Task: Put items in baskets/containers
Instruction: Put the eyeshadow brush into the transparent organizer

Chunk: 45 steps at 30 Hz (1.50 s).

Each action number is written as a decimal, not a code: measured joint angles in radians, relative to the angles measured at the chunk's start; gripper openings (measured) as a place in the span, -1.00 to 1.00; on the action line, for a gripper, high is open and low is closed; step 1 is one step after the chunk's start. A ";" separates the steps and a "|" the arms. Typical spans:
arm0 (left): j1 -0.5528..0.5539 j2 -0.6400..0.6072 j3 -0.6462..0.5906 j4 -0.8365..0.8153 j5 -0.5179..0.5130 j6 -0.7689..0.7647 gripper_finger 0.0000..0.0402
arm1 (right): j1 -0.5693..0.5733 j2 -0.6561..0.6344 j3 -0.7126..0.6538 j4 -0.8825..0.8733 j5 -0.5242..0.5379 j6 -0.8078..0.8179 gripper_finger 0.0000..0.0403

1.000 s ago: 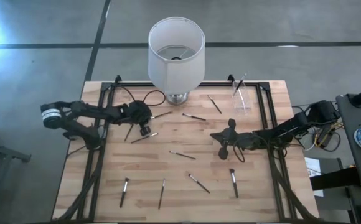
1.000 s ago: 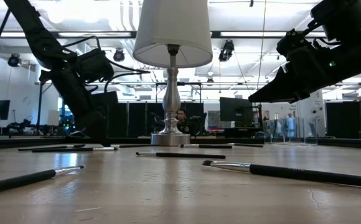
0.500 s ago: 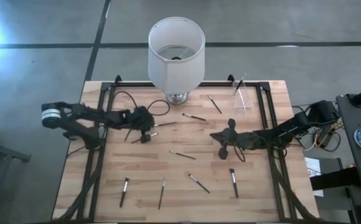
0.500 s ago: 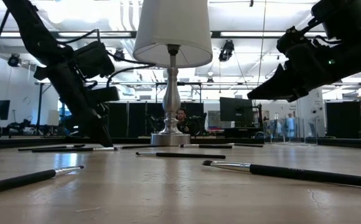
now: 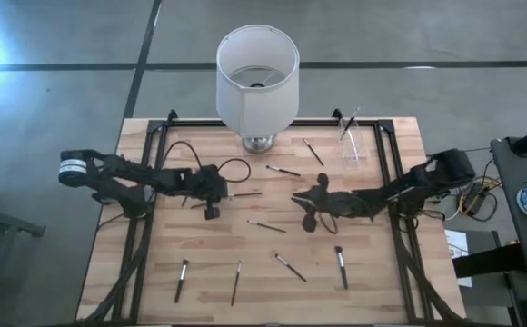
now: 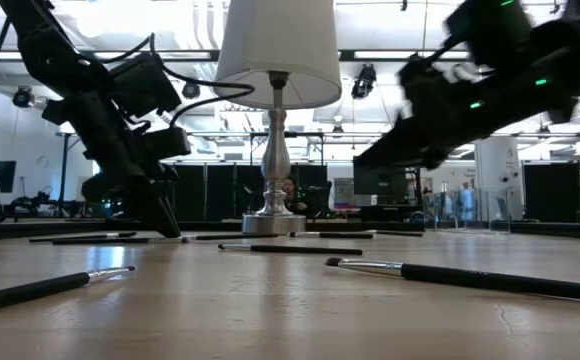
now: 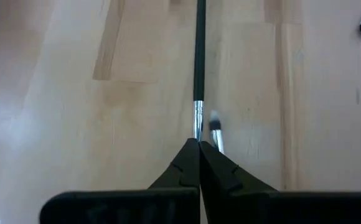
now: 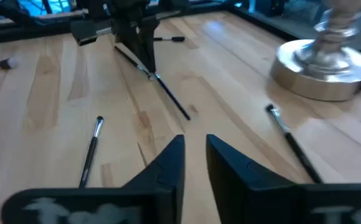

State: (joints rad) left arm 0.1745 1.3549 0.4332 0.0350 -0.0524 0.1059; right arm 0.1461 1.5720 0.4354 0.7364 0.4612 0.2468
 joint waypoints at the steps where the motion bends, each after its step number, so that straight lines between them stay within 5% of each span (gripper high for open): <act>1: 0.000 0.000 0.000 0.007 -0.005 0.002 -1.00 | -0.015 0.031 0.023 0.000 -0.017 -0.011 -0.61; 9: 0.000 -0.002 0.000 0.046 0.016 0.021 -1.00 | -0.169 0.231 0.180 -0.001 -0.251 -0.066 -0.28; 16: 0.000 -0.002 0.000 0.060 0.017 0.032 -1.00 | -0.264 0.315 0.261 -0.008 -0.444 -0.117 -0.20; 33: 0.000 -0.003 -0.015 0.082 0.018 0.032 -1.00 | -0.296 0.460 0.453 -0.160 -0.522 -0.180 -0.41; 45: 0.000 -0.003 -0.021 0.097 0.018 0.034 -1.00 | -0.295 0.458 0.460 -0.160 -0.556 -0.200 -0.93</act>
State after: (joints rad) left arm 0.1748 1.3521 0.4118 0.1319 -0.0343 0.1398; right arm -0.1486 2.0304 0.8951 0.5763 -0.0944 0.0468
